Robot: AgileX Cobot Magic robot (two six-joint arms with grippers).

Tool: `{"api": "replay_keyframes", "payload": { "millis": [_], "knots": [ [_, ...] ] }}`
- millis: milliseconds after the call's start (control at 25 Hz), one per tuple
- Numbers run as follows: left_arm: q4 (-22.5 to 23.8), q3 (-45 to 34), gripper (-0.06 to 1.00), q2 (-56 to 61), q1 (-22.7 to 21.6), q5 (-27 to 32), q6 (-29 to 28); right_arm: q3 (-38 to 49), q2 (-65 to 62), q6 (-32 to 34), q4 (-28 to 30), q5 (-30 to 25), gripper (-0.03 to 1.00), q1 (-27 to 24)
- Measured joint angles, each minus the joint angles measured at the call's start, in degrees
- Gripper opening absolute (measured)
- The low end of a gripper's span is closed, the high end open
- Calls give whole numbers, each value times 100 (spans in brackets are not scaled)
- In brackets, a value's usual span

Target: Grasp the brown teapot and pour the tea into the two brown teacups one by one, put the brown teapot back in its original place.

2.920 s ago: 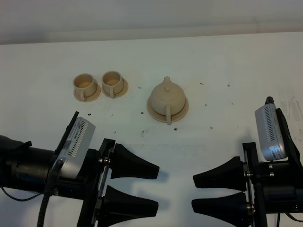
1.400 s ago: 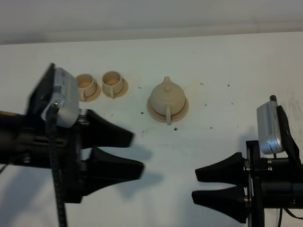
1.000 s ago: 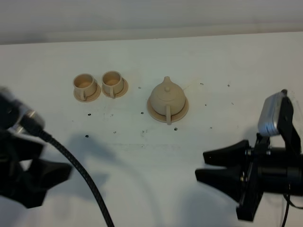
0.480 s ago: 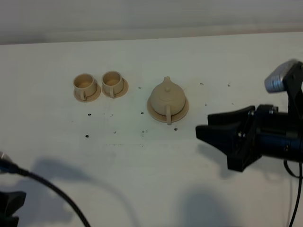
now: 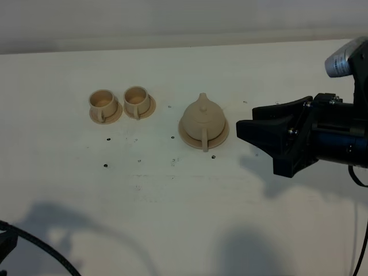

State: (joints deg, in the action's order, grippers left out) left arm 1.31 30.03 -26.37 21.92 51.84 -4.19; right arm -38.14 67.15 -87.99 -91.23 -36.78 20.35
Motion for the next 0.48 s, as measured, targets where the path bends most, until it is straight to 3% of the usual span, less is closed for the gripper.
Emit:
{"api": "replay_keyframes", "payload": {
  "millis": [200,480],
  "knots": [
    [-57,5,59,345,0,895,-82,-192,6,496,402,176,43,0],
    [-230,-94,59,793,0,813,-119,-935,457,2236,1890,315,43,0]
  ]
}}
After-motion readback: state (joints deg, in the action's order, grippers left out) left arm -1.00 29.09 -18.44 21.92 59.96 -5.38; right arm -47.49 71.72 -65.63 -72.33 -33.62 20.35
